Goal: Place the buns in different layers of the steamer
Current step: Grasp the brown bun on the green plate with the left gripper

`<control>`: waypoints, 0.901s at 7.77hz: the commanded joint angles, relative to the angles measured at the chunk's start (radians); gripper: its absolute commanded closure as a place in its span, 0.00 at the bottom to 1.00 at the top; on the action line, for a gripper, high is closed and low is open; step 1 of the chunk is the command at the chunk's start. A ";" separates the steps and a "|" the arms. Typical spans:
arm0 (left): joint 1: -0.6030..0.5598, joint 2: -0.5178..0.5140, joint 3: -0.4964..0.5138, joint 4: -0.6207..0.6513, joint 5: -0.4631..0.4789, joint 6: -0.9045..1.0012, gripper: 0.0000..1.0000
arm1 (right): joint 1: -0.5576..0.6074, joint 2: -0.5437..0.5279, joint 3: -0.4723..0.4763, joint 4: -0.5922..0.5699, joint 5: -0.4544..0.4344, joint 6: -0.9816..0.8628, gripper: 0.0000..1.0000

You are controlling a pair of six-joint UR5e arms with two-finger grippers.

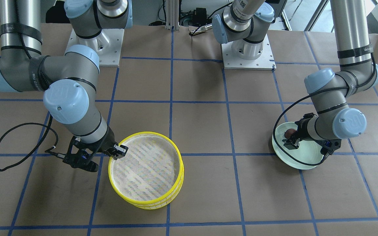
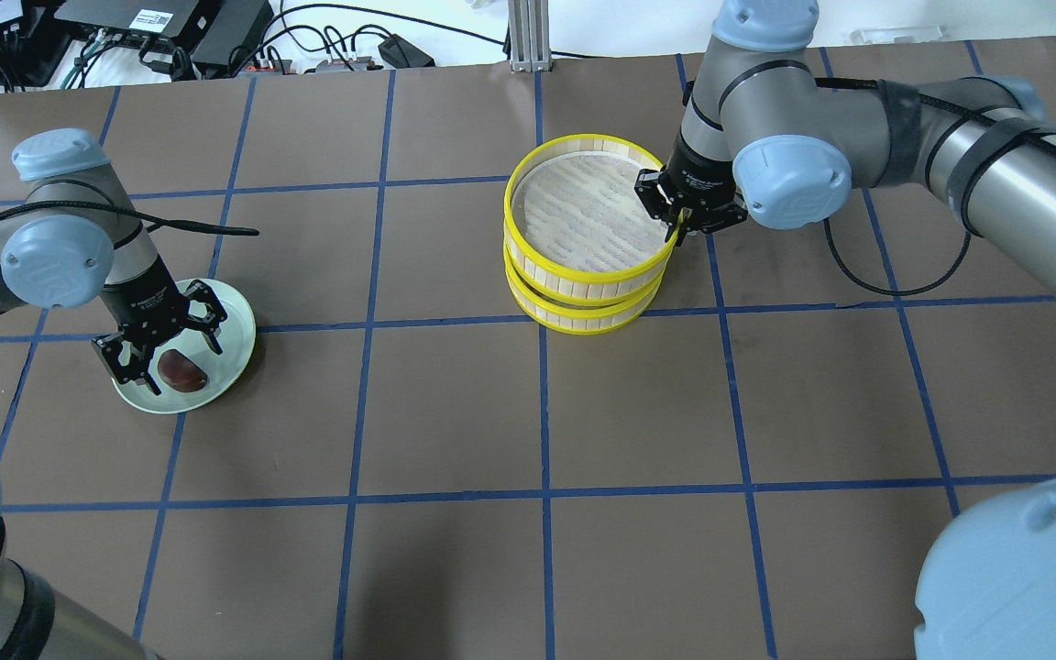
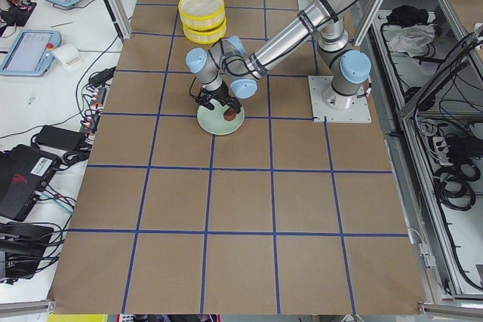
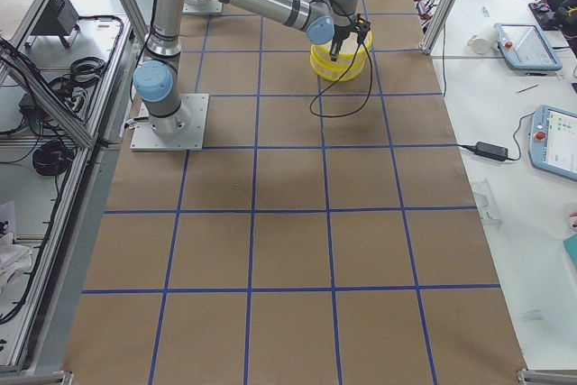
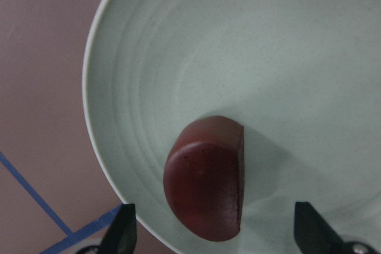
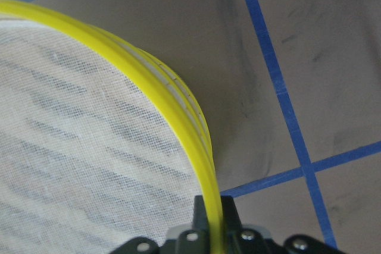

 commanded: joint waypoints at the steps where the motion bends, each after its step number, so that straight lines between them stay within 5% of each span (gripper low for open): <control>1: 0.001 -0.008 0.008 -0.001 0.010 0.001 0.24 | 0.000 -0.002 0.006 0.001 0.003 0.001 1.00; 2: 0.001 -0.008 0.014 0.002 0.007 0.001 0.37 | 0.000 -0.002 0.006 0.001 0.004 0.001 1.00; 5: 0.001 -0.008 0.016 0.010 0.008 0.001 0.45 | 0.000 0.000 0.006 0.001 0.003 0.001 0.97; 7: 0.001 -0.008 0.017 0.008 0.007 0.009 0.89 | 0.000 0.000 0.006 -0.002 0.003 -0.001 0.82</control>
